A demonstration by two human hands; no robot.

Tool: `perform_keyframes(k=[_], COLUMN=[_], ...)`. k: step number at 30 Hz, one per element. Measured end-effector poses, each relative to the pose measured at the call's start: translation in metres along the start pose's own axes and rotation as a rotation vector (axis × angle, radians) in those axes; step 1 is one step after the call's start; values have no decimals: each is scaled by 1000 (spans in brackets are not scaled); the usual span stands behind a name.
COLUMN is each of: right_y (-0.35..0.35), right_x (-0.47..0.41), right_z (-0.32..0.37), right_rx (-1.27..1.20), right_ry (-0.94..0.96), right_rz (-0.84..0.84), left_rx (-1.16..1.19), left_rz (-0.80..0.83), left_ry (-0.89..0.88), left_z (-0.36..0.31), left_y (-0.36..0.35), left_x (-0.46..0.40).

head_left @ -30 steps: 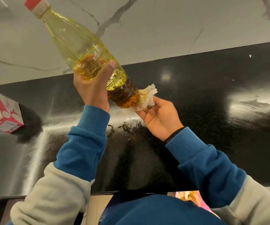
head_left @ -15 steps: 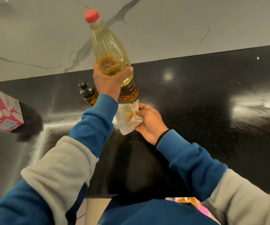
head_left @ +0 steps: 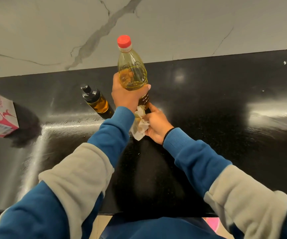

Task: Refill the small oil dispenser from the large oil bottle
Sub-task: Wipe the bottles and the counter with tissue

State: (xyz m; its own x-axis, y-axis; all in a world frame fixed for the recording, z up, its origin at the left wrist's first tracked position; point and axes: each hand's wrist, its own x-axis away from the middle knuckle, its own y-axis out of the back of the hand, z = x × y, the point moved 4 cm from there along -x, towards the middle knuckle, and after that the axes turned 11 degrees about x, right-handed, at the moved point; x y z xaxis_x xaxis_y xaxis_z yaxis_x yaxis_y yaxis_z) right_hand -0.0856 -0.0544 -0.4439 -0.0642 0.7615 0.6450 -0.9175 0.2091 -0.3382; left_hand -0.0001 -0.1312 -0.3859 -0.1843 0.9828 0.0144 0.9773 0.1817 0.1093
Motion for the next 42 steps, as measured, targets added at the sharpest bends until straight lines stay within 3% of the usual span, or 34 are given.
perform_keyframes(k=[18, 21, 24, 29, 32, 36, 42], right_y=[4, 4, 8, 29, 47, 73, 110], right_x=[20, 32, 46, 78, 90, 99, 112], right_z=[0, 4, 10, 17, 10, -2, -1], right_rx=[-13, 38, 69, 324, 373, 253, 350], right_ry=[-12, 50, 173, 373, 357, 297, 387], right_rz=[-113, -82, -109, -293, -366, -453, -744], left_rx=[56, 69, 58, 88, 170, 121, 44], left_rz=[57, 48, 143, 322, 348, 292, 231], left_ry=[94, 140, 240, 471, 551, 455, 337], left_z=[-4, -7, -6, 4, 17, 38, 56], left_y=[37, 58, 69, 59, 43, 22, 4], left_x=[25, 37, 55, 97, 118, 130, 156])
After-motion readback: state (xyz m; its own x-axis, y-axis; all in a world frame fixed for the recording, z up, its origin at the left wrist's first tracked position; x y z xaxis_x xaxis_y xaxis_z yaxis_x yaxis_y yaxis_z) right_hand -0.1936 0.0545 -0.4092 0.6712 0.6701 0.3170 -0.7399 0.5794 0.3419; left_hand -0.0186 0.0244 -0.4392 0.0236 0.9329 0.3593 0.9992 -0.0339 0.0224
